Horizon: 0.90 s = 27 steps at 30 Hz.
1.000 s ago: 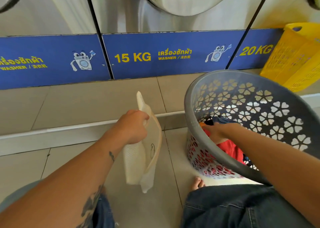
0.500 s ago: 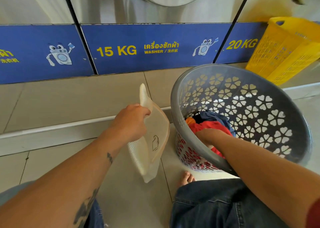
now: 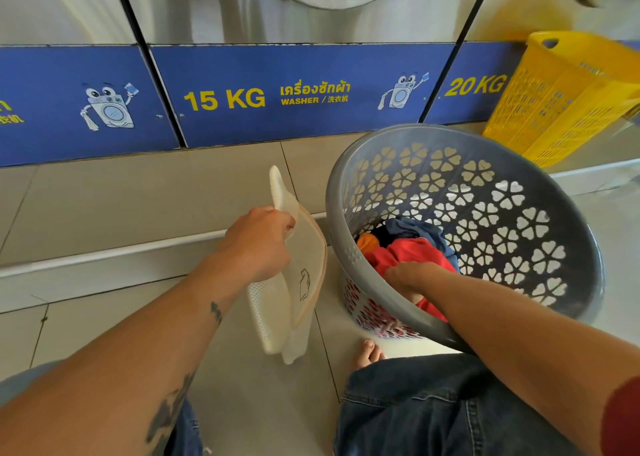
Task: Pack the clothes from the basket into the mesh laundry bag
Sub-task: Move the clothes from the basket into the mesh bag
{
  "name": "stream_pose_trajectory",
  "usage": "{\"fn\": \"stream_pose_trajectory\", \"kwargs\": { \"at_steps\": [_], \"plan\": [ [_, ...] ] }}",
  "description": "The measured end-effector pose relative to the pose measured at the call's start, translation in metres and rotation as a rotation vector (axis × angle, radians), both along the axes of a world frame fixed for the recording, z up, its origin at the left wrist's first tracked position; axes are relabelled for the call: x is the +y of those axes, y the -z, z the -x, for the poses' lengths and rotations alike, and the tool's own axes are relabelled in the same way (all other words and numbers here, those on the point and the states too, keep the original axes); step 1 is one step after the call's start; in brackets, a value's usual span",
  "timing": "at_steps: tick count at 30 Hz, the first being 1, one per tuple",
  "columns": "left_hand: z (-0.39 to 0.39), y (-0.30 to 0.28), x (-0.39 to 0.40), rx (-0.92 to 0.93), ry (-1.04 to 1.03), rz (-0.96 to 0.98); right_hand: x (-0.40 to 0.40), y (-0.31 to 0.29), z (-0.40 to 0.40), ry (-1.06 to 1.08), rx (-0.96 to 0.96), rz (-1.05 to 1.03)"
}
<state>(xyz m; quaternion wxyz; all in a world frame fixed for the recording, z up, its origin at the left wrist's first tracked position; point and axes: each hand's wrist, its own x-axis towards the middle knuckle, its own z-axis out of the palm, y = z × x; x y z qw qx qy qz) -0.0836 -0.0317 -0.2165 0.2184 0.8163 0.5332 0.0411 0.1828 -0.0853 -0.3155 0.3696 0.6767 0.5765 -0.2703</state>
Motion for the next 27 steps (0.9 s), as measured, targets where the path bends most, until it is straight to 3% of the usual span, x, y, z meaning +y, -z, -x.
{"fn": "stream_pose_trajectory", "kwargs": {
  "at_steps": [5, 17, 27],
  "plan": [
    [0.001, -0.006, 0.0, -0.006, 0.021, -0.033, 0.011, -0.019, -0.002, -0.08, 0.101, -0.246],
    [0.019, -0.038, -0.005, -0.108, -0.011, -0.181, 0.009, -0.111, -0.009, 0.208, 0.491, -0.834],
    [0.028, -0.066, 0.006, -0.359, -0.124, -0.371, -0.007, -0.189, 0.05, 0.317, 0.79, -1.404]
  ]
}}
